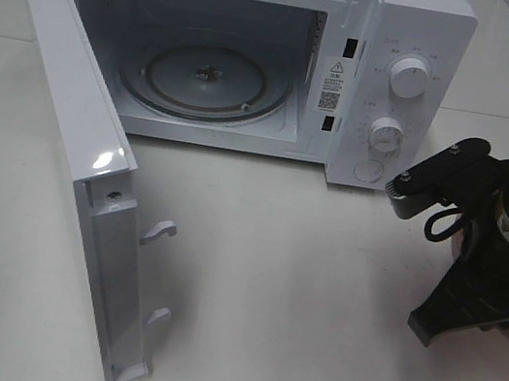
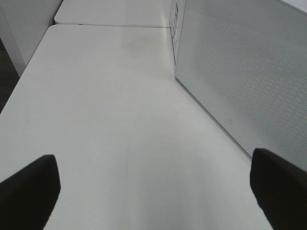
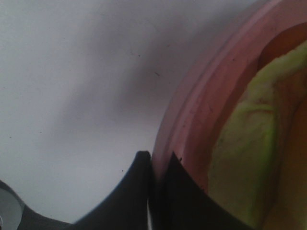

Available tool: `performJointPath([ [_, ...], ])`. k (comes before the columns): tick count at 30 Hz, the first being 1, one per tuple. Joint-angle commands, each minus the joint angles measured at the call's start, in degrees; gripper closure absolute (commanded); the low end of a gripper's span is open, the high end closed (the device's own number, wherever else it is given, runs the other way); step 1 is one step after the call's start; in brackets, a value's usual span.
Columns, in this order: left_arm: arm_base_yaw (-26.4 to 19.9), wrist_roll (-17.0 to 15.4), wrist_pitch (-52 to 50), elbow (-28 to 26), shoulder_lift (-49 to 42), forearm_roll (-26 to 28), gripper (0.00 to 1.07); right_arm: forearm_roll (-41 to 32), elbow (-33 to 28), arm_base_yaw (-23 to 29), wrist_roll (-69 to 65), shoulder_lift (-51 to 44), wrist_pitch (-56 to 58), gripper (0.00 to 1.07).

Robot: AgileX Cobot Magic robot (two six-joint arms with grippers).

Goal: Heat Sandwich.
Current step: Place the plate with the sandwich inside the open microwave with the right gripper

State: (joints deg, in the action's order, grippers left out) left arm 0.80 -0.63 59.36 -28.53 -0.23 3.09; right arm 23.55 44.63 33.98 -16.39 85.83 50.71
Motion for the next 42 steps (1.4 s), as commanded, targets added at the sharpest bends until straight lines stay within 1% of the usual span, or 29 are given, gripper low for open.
performJointPath([
  [1,-0.2,0.1,-0.1,0.1,-1.7,0.1,0.06,1.3,-0.1,2.4,0.2,-0.7,0.4,1.07],
  [3,-0.2,0.1,-0.1,0.1,-1.7,0.1,0.06,1.3,-0.1,4.8,0.7,-0.7,0.4,1.06],
  [5,-0.2,0.1,-0.1,0.1,-1.7,0.1,0.06,1.4,-0.1,5.4,0.8,-0.7,0.5,1.06],
  [7,-0.2,0.1,-0.1,0.1,-1.7,0.1,0.06,1.4,-0.1,7.6,1.2,-0.7,0.7,1.06],
  [11,-0.2,0.1,-0.1,0.1,-1.7,0.1,0.06,1.5,-0.1,9.2,1.9,-0.7,0.9,1.06],
  [17,-0.2,0.1,-0.1,0.1,-1.7,0.1,0.06,1.6,-0.1,13.1,4.3,-0.7,0.5,1.06],
  [19,-0.2,0.1,-0.1,0.1,-1.7,0.1,0.06,1.6,-0.1,13.5,4.6,-0.7,0.3,1.06],
  [22,-0.2,0.1,-0.1,0.1,-1.7,0.1,0.06,1.7,-0.1,15.1,7.2,-0.7,0.0,1.06],
  [37,-0.2,0.1,-0.1,0.1,-1.7,0.1,0.06,1.9,-0.1,15.5,17.1,-0.7,-2.7,1.06],
  [42,-0.2,0.1,-0.1,0.1,-1.7,0.1,0.06,3.6,-0.1,15.5,20.7,-0.7,-4.9,1.06],
])
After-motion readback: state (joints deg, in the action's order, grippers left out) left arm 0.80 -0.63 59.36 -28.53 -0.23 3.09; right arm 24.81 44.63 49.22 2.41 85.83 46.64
